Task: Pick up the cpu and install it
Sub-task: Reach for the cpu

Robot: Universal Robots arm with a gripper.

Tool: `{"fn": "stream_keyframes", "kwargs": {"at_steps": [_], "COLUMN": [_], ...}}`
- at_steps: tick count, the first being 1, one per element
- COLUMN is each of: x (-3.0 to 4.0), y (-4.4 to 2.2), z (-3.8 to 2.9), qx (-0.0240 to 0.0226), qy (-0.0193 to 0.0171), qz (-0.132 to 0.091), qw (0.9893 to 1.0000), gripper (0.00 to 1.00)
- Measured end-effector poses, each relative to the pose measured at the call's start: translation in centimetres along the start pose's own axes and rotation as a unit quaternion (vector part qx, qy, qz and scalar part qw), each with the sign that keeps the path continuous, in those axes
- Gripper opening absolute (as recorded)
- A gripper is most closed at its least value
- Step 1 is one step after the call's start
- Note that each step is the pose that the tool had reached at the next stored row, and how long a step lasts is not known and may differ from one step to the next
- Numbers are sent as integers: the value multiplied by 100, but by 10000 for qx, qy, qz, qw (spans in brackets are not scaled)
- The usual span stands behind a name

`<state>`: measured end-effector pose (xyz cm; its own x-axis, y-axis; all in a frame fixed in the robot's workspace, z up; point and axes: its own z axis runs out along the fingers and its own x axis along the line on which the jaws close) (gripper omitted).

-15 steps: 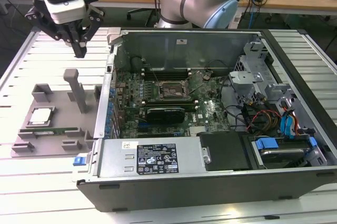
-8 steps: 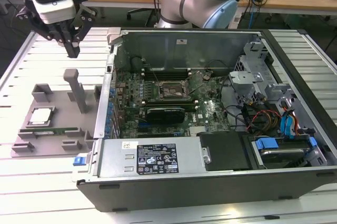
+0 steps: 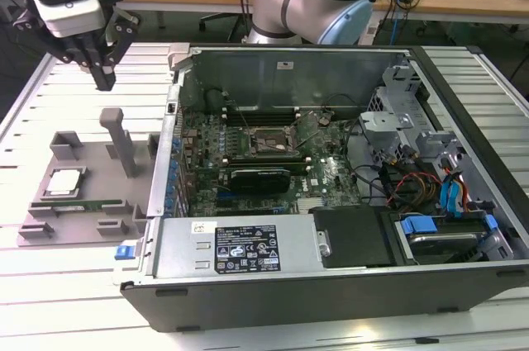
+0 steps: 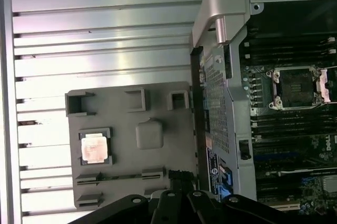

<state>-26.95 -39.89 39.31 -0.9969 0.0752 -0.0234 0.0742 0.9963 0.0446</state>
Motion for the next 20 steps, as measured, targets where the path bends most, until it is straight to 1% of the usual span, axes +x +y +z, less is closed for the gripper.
{"fn": "stream_keyframes", "kwargs": {"at_steps": [2, 12, 16, 20], "x": [39, 192, 269, 315], "y": [-3, -14, -20, -23], "z": [-1, -5, -7, -8], "qx": [0, 0, 0, 0], "qy": [0, 0, 0, 0], "qz": [0, 0, 0, 0], "qw": [10000, 10000, 10000, 10000], "gripper": [11, 11, 11, 11]}}
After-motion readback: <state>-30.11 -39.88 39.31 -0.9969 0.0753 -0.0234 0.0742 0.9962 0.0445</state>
